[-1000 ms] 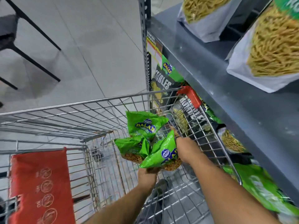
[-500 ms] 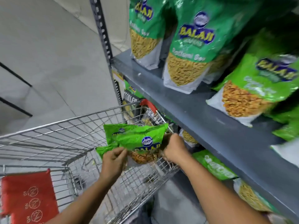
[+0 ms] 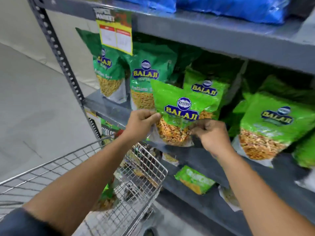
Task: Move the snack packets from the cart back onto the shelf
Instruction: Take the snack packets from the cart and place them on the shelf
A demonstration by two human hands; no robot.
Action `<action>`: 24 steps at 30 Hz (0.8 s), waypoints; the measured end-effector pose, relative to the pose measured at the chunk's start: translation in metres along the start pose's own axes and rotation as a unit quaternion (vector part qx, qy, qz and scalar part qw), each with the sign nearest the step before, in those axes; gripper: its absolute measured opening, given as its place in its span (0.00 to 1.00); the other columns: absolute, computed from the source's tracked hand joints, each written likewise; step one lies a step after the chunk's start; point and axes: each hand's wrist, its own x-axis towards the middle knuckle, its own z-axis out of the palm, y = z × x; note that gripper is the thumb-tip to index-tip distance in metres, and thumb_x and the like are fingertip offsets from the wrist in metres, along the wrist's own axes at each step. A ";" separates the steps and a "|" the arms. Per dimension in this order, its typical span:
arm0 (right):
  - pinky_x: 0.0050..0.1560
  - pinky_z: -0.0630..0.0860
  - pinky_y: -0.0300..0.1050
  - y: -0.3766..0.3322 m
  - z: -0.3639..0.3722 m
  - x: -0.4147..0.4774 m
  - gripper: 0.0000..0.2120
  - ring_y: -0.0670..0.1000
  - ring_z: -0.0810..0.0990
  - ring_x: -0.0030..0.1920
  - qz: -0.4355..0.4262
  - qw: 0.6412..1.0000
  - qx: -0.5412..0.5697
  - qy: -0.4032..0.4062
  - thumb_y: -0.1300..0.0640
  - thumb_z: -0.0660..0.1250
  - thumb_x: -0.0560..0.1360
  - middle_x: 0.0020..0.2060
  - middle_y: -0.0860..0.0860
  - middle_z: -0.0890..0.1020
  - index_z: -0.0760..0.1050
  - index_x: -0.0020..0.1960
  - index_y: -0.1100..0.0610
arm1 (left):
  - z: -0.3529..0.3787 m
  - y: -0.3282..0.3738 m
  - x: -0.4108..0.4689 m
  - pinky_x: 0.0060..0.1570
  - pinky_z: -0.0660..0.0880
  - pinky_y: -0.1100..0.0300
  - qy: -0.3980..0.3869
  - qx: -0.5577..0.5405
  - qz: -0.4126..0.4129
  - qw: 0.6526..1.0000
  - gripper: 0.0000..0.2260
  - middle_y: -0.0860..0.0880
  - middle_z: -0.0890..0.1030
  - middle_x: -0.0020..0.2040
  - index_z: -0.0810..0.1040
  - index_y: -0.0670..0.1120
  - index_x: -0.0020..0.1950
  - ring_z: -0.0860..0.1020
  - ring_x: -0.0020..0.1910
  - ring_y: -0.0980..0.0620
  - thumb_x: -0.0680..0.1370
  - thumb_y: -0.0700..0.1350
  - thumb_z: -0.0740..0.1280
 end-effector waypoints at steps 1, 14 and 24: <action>0.34 0.73 0.40 0.001 -0.007 0.004 0.14 0.42 0.76 0.27 0.006 1.000 0.004 0.012 0.69 0.67 0.69 0.25 0.43 0.82 0.79 0.32 0.51 | 0.008 -0.003 0.009 0.35 0.67 0.57 -0.012 -0.010 -0.012 1.000 0.16 0.48 0.75 0.29 0.79 0.39 0.34 0.69 0.30 0.54 0.73 0.52 0.69; 0.50 0.79 0.56 0.035 -0.027 0.030 0.02 0.52 0.81 0.39 0.018 0.997 -0.023 0.076 0.60 0.72 0.70 0.40 0.57 0.85 0.82 0.41 0.55 | 0.062 -0.020 0.048 0.38 0.72 0.50 -0.081 -0.046 -0.052 0.994 0.16 0.41 0.76 0.30 0.76 0.43 0.29 0.72 0.32 0.47 0.75 0.49 0.68; 0.48 0.78 0.51 0.043 -0.021 0.028 0.05 0.49 0.80 0.38 0.022 0.996 0.010 0.085 0.60 0.72 0.70 0.36 0.49 0.83 0.81 0.45 0.55 | 0.058 -0.020 0.042 0.40 0.78 0.63 -0.079 -0.070 -0.054 0.993 0.05 0.56 0.85 0.34 0.84 0.45 0.43 0.82 0.36 0.59 0.76 0.41 0.68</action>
